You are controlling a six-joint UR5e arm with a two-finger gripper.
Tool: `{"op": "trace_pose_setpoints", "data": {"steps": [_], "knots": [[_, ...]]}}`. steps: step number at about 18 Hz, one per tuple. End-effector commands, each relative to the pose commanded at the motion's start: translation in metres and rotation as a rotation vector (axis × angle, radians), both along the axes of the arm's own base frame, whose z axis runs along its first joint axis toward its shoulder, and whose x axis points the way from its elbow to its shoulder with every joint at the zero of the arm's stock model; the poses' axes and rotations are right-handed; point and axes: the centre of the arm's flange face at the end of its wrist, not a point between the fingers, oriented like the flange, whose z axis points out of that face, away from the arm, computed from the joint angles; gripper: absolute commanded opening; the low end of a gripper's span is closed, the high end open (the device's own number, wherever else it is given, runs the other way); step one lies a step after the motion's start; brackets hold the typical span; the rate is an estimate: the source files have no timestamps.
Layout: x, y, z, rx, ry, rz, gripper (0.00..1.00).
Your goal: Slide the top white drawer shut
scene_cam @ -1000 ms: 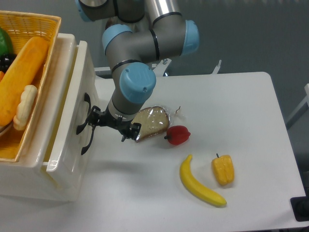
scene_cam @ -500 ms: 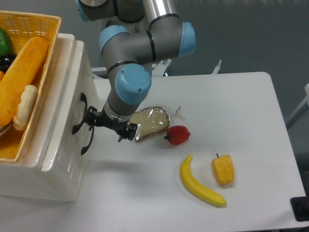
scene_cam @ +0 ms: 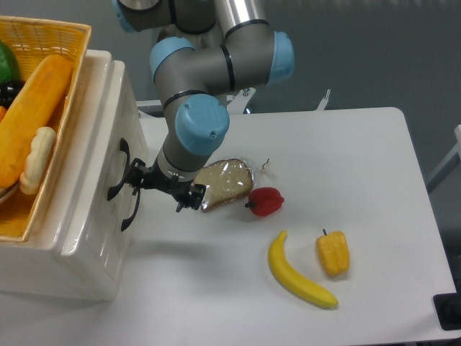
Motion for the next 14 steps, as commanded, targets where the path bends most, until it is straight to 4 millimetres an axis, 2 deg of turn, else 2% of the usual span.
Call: {"op": "trace_pose_setpoints", "data": {"steps": [3, 5, 8, 10, 11, 14], "knots": [[-0.041, -0.014, 0.022, 0.015, 0.068, 0.025, 1.0], [-0.062, -0.022, 0.035, -0.006, 0.14, 0.018, 1.0], [-0.085, -0.038, 0.044, -0.017, 0.234, -0.125, 1.0], [-0.105, -0.06, 0.054, -0.018, 0.291, -0.237, 1.0], [-0.114, -0.071, 0.052, -0.035, 0.308, -0.288, 1.0], [-0.137, -0.1, 0.058, -0.062, 0.342, -0.334, 1.0]]}}
